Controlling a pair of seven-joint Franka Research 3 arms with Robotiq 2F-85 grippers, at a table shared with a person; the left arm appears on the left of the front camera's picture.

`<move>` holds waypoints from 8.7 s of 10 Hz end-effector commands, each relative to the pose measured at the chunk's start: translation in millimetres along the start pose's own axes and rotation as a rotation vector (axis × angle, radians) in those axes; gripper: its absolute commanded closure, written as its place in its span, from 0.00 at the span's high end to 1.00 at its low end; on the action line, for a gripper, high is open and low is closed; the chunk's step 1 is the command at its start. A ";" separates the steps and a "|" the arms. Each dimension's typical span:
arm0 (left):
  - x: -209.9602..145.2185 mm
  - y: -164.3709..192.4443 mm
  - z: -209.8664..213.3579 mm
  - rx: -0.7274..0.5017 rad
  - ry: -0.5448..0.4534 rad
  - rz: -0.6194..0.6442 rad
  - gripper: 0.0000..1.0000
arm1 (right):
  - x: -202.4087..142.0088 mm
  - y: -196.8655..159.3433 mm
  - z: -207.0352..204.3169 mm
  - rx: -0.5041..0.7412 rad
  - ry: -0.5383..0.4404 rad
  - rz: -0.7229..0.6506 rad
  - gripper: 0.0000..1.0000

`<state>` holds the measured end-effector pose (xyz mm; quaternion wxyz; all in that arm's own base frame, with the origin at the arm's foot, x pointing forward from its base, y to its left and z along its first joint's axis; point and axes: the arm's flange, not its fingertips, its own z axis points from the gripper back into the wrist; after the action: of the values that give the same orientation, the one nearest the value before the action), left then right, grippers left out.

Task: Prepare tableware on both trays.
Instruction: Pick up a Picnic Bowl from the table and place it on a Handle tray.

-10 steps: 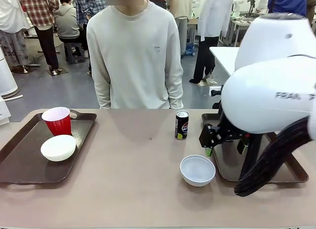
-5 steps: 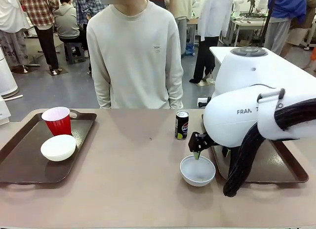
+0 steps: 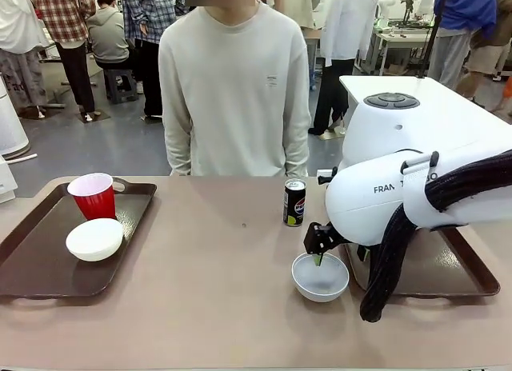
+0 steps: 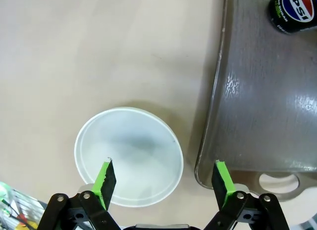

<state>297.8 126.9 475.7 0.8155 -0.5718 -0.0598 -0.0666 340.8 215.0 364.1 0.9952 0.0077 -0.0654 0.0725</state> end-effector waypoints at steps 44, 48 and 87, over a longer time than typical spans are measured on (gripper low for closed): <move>-1.0 -0.8 1.6 -0.013 -0.008 -0.009 1.00 | 18.9 -99.7 132.0 0.126 -0.230 0.049 0.01; -1.0 -0.8 1.6 -0.013 -0.008 -0.009 1.00 | 37.5 -161.6 102.1 -0.079 -0.244 0.025 0.01; -1.0 -0.8 1.6 -0.013 -0.008 -0.009 1.00 | -12.1 -175.5 125.2 -0.024 -0.031 0.215 1.00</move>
<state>297.9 127.4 476.0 0.8156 -0.5717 -0.0599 -0.0664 334.2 35.9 490.6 0.9807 -0.0104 -0.0847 0.1758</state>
